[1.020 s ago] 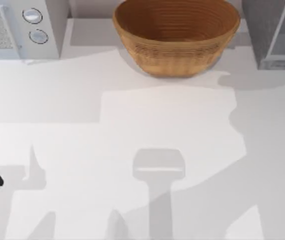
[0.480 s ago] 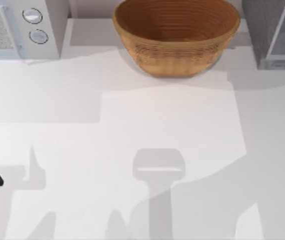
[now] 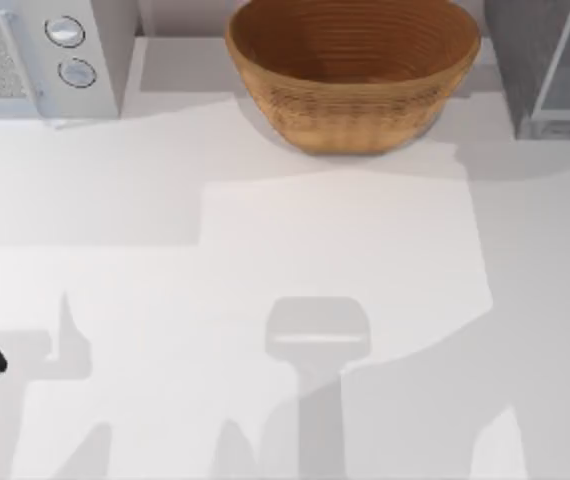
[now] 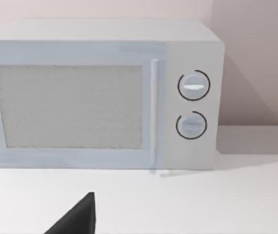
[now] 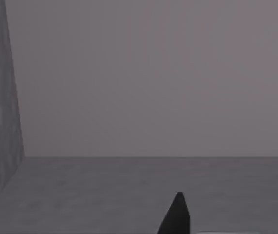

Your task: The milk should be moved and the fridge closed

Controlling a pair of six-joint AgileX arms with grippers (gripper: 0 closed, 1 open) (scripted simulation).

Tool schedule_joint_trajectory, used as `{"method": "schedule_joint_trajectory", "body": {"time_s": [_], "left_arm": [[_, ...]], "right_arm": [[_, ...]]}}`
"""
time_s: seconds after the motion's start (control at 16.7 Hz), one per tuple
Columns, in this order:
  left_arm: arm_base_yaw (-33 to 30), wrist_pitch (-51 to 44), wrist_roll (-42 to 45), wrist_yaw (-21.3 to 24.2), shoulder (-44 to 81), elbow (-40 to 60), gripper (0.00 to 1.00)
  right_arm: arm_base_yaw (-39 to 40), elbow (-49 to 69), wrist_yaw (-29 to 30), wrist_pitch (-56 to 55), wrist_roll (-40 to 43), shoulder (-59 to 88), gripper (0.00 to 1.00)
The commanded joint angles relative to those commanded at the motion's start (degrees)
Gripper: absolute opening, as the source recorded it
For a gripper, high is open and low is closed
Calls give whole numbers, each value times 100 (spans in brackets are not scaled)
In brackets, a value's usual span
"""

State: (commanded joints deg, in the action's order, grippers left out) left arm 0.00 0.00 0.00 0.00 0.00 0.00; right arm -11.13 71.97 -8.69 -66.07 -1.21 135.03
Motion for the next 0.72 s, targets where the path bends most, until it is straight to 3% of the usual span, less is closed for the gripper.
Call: {"method": "schedule_joint_trajectory", "body": {"time_s": [0.6,0.72], "left_arm": [[0,0,0,0,0,0,100],[0,0,0,0,0,0,100]], "right_arm": [[0,0,0,0,0,0,98],[0,0,0,0,0,0,100]]}}
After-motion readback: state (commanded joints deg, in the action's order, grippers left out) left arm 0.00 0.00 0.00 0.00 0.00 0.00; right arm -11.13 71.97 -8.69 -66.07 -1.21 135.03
